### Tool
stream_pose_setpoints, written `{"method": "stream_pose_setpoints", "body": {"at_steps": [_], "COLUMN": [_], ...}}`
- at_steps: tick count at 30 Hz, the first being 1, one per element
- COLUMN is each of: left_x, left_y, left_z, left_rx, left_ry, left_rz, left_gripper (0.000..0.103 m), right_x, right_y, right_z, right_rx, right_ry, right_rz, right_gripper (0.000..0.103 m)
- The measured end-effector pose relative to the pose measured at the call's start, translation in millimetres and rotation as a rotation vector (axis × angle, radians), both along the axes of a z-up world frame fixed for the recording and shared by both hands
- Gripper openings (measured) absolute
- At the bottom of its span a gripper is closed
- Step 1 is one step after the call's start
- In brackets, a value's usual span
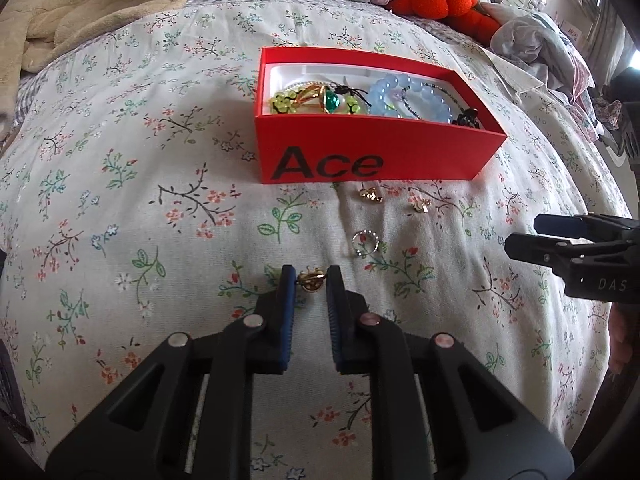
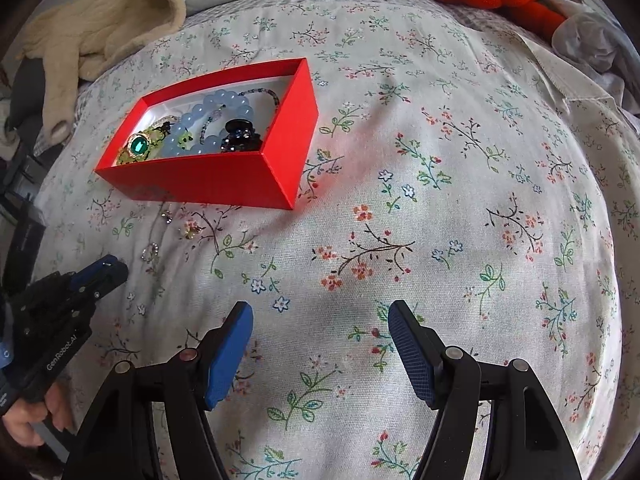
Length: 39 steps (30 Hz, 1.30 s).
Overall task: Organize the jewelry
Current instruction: 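Close the right tool on a small earring while the left holds the gold charm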
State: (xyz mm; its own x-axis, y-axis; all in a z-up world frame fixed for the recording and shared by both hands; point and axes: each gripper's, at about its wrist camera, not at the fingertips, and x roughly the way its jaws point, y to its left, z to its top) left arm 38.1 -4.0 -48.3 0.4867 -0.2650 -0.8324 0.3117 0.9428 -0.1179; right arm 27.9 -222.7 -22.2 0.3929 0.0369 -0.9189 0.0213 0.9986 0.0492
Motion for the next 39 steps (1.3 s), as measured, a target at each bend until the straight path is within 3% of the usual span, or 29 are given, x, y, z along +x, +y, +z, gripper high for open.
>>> {"method": "stream_pose_setpoints", "body": {"at_steps": [15, 23, 27, 37, 39], "left_x": [5, 9, 14, 23, 24], "left_y": [33, 34, 32, 29, 29], "left_z": [7, 3, 3, 2, 2], "left_rx": [-0.025, -0.046, -0.054, -0.062, -0.059], "left_ry": [0.079, 0.112, 0.116, 0.124, 0.121], "left_rz": [0.098, 0.099, 0.094, 0.101, 0.1], "left_gripper": [0.017, 0.017, 0.017, 0.017, 0.017], "right_x": [24, 35, 39, 43, 44], "right_y": [77, 86, 89, 88, 88], "right_z": [-20, -22, -22, -20, -20], "right_rx": [-0.005, -0.021, -0.022, -0.02, -0.017], "right_ry": [-0.054, -0.123, -0.15, -0.157, -0.155], "right_rz": [0.17, 0.189, 0.212, 0.231, 0.235], "right_gripper": [0.069, 0.047, 0.042, 0.016, 0.015]}}
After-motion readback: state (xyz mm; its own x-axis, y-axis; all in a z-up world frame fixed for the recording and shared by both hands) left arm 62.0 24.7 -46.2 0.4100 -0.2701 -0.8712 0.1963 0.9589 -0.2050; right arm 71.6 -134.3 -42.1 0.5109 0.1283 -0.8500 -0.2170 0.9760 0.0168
